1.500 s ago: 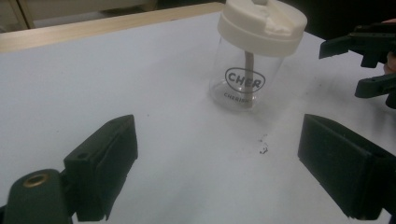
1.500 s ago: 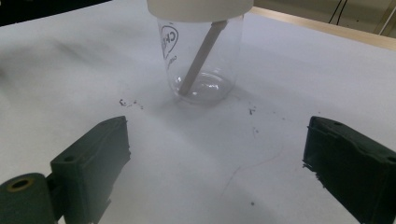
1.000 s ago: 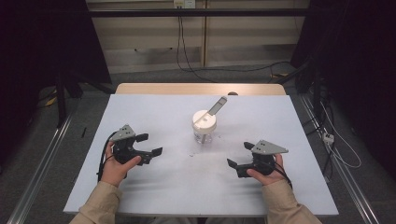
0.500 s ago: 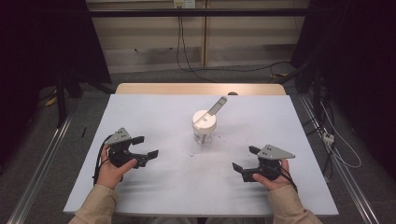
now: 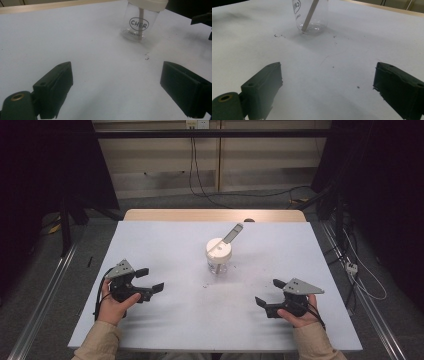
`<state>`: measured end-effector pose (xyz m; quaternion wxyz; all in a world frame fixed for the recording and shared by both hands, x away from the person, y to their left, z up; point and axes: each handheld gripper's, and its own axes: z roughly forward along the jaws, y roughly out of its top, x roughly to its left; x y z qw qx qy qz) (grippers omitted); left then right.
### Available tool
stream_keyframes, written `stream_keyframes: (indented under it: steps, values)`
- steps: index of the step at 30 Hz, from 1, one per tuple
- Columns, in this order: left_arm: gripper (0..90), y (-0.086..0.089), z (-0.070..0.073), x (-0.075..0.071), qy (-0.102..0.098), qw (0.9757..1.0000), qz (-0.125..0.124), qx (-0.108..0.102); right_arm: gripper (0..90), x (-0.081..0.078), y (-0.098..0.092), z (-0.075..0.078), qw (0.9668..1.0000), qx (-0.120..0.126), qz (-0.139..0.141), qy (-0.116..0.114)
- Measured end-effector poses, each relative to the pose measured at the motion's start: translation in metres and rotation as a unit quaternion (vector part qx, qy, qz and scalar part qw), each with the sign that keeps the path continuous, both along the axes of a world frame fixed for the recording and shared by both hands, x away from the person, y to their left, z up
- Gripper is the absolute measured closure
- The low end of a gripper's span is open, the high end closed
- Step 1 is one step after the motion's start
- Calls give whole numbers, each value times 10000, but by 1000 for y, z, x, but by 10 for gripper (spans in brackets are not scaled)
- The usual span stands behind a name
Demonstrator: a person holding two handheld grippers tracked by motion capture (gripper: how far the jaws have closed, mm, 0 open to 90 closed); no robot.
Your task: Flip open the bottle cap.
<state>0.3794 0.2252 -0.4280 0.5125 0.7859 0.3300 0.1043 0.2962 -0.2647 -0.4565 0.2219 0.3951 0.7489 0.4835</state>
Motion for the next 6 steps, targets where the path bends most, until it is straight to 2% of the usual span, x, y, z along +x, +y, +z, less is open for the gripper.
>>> stream_keyframes:
  steps: [6]
  values:
    - [106,2,-2,-3,3,10000,6,90,77,1,-2,-1,10000,5,-28,1]
